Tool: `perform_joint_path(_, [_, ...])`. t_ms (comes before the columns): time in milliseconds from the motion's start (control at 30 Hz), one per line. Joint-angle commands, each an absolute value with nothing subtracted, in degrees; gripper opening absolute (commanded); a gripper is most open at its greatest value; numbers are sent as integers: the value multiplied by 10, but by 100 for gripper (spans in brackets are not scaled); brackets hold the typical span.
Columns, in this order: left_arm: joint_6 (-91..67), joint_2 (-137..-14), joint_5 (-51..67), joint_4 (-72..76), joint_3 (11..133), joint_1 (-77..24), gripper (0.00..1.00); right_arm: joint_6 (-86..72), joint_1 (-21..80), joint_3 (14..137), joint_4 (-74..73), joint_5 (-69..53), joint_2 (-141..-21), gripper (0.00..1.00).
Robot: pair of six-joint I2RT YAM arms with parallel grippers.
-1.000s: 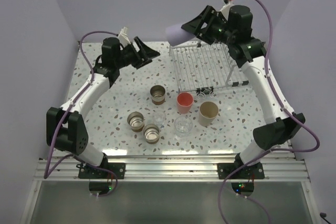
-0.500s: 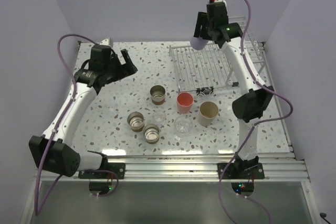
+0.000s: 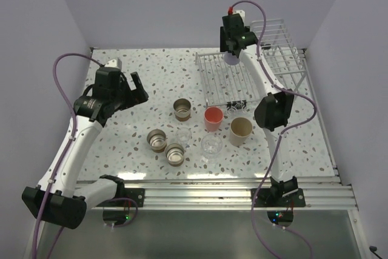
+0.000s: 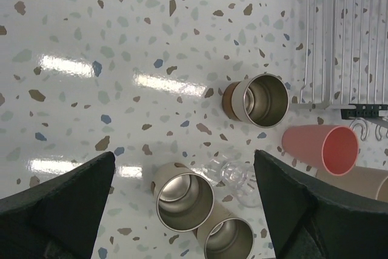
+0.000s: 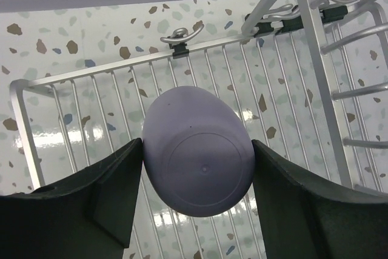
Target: Load the cups into the dish rack
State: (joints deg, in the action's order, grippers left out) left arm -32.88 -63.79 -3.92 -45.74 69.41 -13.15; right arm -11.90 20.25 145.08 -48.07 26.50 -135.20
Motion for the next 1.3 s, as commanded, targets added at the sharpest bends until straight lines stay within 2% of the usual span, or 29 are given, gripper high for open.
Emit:
perform_joint_path(0, [-308, -629, -54, -483, 687, -129, 99, -97, 203, 1478, -428, 301, -1372, 0])
perform_joint_path(500, [-323, -626, -68, -489, 668, -129, 99, -129, 185, 1472, -359, 306, -1440, 0])
perform_joint_path(700, [-329, -629, -69, -490, 664, -128, 99, -141, 185, 1467, -331, 321, -1457, 4])
perform_joint_path(833, [-331, -639, -62, -492, 673, -129, 99, -147, 185, 1466, -299, 337, -1470, 12])
perform_joint_path(867, [-333, -641, -61, -491, 674, -128, 99, -148, 185, 1467, -294, 340, -1471, 18])
perform_joint_path(967, [-336, -643, -60, -490, 673, -128, 99, -151, 184, 1468, -279, 341, -1478, 27])
perform_joint_path(1067, [-339, -644, -56, -491, 674, -129, 99, -156, 183, 1463, -272, 340, -1478, 49])
perform_joint_path(1100, [-343, -644, -56, -492, 674, -129, 99, -158, 183, 1462, -269, 340, -1478, 66])
perform_joint_path(1200, [-348, -639, -56, -494, 671, -129, 99, -159, 183, 1459, -258, 339, -1477, 82])
perform_joint_path(1267, [-351, -635, -57, -494, 668, -128, 99, -156, 183, 1456, -252, 337, -1472, 87])
